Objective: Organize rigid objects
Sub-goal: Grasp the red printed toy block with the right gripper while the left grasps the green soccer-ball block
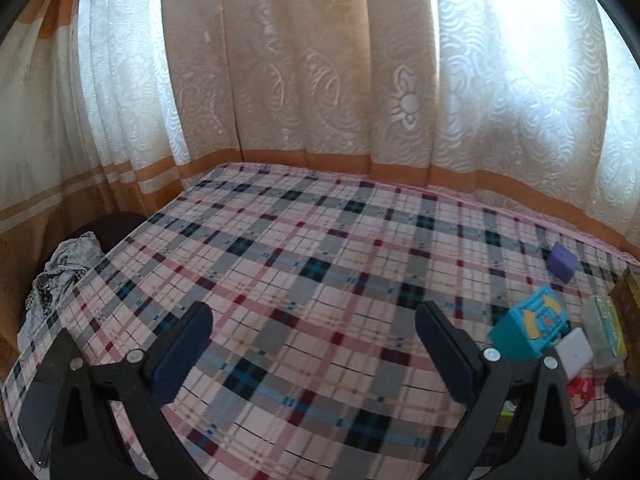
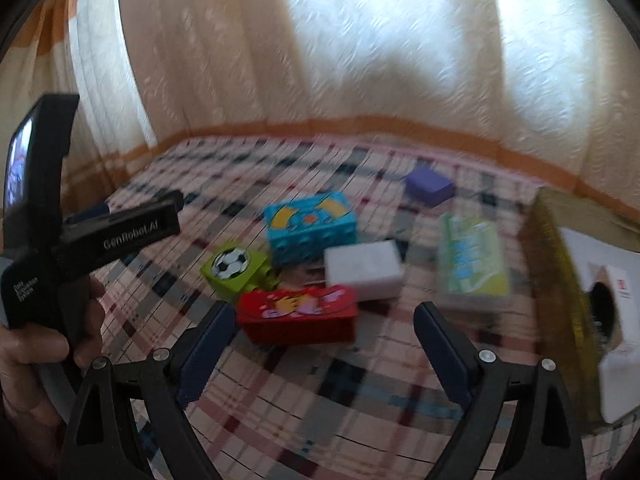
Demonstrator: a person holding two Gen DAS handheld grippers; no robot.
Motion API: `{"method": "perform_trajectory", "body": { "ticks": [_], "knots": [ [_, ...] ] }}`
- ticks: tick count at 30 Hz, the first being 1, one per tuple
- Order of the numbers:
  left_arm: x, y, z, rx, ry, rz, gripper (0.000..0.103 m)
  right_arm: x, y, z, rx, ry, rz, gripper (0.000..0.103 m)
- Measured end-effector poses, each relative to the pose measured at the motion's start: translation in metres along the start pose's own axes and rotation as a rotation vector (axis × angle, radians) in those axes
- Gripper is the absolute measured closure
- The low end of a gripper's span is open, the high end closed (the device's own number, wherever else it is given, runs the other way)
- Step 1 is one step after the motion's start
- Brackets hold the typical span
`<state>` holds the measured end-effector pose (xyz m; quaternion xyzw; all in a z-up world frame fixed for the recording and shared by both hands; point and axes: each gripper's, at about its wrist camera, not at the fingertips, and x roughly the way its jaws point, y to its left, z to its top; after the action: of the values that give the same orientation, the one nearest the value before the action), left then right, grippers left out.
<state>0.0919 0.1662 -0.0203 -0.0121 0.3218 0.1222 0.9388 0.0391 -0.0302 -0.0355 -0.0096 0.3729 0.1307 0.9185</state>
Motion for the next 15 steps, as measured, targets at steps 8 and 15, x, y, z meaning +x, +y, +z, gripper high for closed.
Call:
{"method": "perform_trajectory", "body": {
  "ticks": [8, 15],
  "knots": [
    [-0.001, -0.003, 0.000, 0.025, -0.007, -0.011, 0.000, 0.032, 0.017, 0.005, -0.023, 0.118, -0.003, 0.018],
    [-0.009, -0.011, -0.002, 0.067, -0.027, -0.089, 0.000, 0.018, 0.006, 0.003, 0.018, 0.077, 0.035, 0.036]
  ]
}}
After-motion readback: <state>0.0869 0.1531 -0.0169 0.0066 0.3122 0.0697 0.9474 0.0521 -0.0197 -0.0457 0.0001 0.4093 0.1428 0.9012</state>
